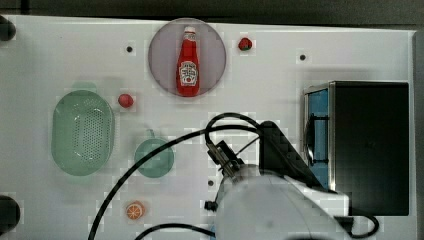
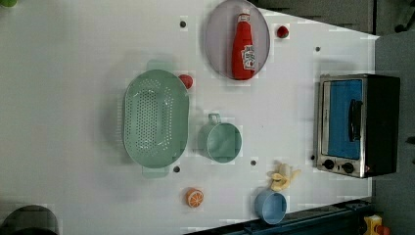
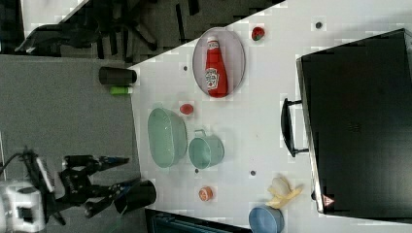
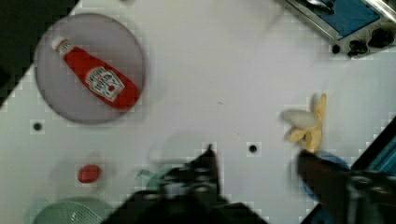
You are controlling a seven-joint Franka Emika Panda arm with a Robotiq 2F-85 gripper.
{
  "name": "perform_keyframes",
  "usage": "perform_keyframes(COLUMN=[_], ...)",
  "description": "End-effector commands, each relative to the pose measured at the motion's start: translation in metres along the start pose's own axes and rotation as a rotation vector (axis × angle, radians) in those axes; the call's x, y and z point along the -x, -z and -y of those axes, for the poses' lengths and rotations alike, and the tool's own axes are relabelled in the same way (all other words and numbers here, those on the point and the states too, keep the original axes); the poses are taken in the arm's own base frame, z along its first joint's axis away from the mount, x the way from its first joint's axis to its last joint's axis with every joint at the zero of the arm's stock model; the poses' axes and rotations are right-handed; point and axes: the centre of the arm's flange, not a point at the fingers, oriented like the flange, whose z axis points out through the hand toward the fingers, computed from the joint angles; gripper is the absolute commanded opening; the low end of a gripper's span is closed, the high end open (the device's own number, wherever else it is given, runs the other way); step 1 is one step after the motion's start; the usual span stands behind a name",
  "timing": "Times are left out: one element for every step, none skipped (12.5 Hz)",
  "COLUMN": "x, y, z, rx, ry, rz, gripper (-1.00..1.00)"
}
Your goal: Flap open oven.
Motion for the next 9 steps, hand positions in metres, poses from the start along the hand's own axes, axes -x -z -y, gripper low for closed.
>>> perform_keyframes(x=[-0.007,-0.01,-0.014,-0.02,-0.025,-0.032,-0.04,-0.049,-0.059], y=[-0.027,-0.03,-0.032,-0.037,-0.043,-0.05,-0.058,-0.066,-0.075], z=[0.006,0.003,0.0,-0.005,-0.009,-0.014,-0.02,-0.027,-0.036], rx=[0.045,0.048,0.051,0.053,0.055,0.06,0.061,0.057,0.053], ry=[-0.036,-0.043,-0.051,-0.05,-0.026,0.016,0.066,0.119,0.177], rz=[0.038,0.041,0.043,0.045,0.05,0.056,0.062,0.072,0.084], gripper=[-0.32,-0.55,-0.65,-0.65,-0.65,-0.65,-0.65,-0.65,-0.65])
